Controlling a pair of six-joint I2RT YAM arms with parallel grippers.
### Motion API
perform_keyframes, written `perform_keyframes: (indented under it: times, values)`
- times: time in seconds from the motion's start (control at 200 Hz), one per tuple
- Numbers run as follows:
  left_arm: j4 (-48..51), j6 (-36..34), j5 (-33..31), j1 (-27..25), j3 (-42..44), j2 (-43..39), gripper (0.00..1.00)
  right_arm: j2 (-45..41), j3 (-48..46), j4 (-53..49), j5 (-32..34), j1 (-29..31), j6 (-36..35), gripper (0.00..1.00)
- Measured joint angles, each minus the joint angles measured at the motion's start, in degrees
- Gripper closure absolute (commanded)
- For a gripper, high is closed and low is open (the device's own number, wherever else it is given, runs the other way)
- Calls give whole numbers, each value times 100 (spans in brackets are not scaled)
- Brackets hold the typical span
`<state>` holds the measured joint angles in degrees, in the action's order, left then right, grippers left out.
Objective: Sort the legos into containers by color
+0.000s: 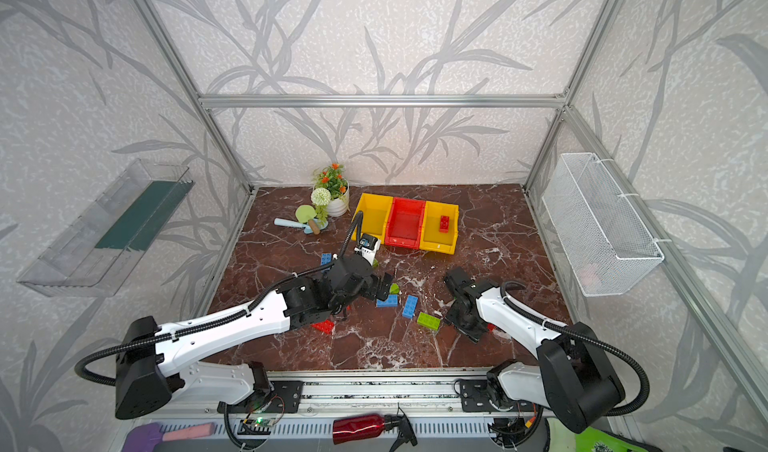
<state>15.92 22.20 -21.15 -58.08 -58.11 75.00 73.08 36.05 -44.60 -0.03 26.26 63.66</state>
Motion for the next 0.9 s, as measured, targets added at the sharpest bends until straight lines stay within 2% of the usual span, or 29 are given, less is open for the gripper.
perform_keyframes:
  times: [0.175,0.335,0.63,0.9]
  values:
    - [-28,-28,118,221,0,39,1,-2,743,-398,87,0,-343,57]
    - [-155,9,437,625,0,269,1,297,1985,-525,302,0,-863,57]
    - [-114,-227,778,1010,-321,750,1,2452,4627,-588,409,-382,-1963,57]
    - [-107,-553,1027,1327,-756,809,1,4347,6636,-914,297,-796,-2551,57]
